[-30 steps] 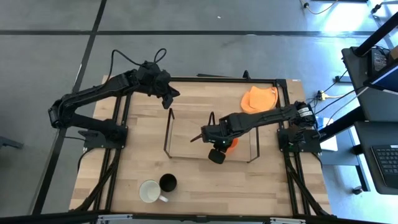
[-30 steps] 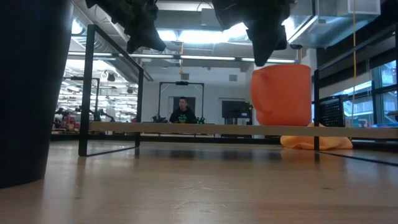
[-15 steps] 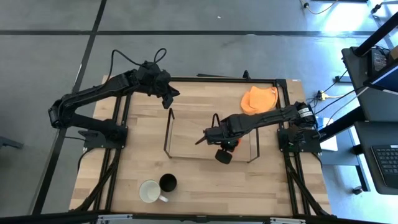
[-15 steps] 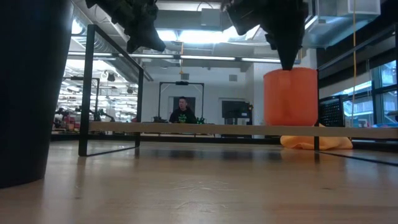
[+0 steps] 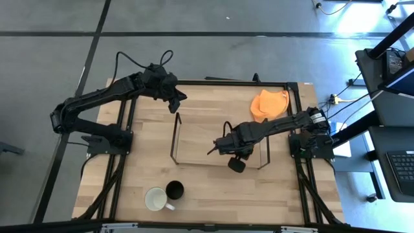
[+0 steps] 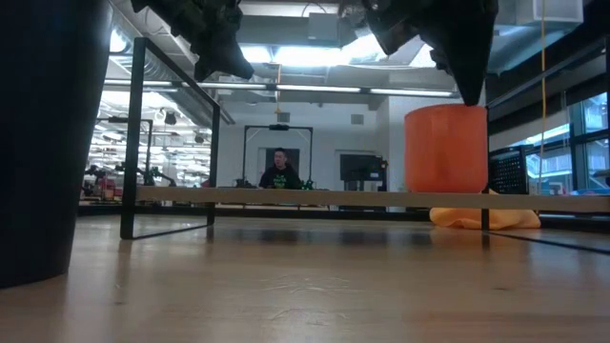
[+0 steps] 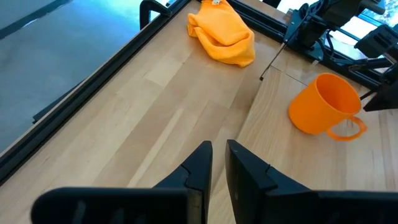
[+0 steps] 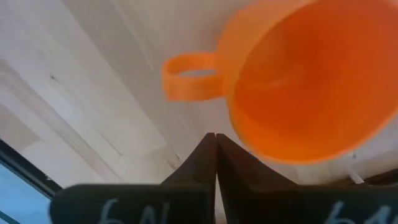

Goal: Stack small to large cups/mugs on shelf
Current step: Put the orange mug on the shelf

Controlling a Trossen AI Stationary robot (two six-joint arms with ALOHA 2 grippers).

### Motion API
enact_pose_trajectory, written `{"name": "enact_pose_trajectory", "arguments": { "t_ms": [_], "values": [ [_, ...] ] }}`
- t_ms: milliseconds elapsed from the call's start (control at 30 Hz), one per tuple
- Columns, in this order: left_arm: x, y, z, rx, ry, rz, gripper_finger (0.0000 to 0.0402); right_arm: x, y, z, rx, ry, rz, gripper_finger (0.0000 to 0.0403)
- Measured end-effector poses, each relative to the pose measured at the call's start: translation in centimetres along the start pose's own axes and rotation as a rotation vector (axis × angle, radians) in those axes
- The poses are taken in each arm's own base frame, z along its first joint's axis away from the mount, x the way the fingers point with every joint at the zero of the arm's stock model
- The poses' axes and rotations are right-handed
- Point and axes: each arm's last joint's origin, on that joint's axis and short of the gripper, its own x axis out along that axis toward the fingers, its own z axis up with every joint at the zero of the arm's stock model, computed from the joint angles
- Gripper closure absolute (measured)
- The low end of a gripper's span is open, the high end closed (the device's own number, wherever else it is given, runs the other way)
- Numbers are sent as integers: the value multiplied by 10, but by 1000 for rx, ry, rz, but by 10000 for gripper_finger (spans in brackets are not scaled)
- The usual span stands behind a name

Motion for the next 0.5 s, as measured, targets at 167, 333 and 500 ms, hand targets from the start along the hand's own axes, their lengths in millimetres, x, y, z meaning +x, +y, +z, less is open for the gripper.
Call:
{"name": "enact_pose_trajectory", "arguments": {
  "t_ms": [167,333,500],
  "values": [
    [0,0,0,0,0,0,362,-4,8,7,-15,-77,81,391],
    [0,0,0,0,0,1,362,-9,12,11,-43,-135,122,391],
    [0,0,0,0,0,2,362,-2,13,14,-93,-164,117,391]
  ]
}}
